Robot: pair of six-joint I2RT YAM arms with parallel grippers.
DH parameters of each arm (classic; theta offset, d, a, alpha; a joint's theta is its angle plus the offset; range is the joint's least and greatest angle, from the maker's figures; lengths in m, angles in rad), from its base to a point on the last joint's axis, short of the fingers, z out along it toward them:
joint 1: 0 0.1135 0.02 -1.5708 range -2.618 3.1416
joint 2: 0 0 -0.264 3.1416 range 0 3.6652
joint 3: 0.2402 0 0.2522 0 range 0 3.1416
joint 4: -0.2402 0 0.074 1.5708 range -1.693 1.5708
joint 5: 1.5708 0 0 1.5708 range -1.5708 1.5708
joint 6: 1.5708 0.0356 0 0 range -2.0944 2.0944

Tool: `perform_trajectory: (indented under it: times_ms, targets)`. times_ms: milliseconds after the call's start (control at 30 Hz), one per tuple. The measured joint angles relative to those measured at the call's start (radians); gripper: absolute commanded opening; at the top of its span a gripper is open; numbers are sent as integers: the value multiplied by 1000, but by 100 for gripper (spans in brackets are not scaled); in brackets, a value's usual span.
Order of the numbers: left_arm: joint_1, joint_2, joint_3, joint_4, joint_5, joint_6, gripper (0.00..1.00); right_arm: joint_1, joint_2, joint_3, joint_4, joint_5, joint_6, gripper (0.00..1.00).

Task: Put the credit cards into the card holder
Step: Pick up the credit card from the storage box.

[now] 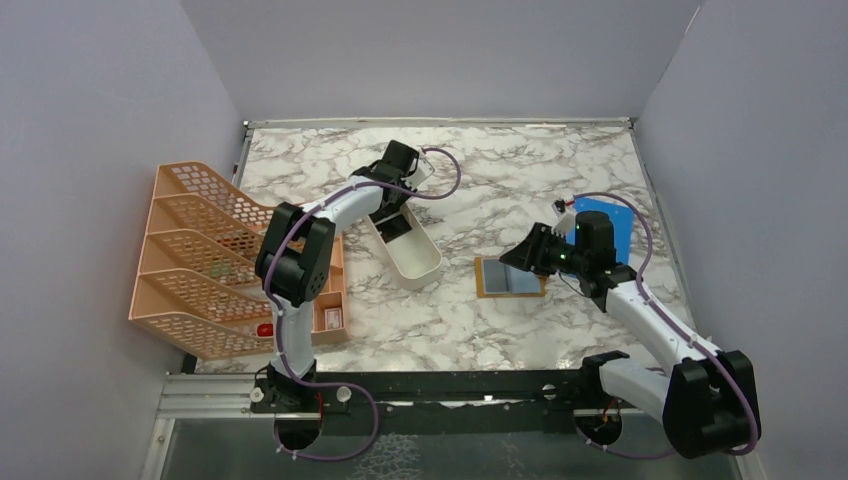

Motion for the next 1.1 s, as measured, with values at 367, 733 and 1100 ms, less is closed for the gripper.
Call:
perform_trajectory:
  times_ms: [367,733,1100]
  targets:
    - [-9,-2,1,2,-19,1,36,0,23,0,2,-3,1,50]
    - [-42,-41,1,2,-48,5,21,0,32,0,11,-21,13,50]
    - [-48,-45,-8,1,-45,16,59,0,31,0,10,-25,19,50]
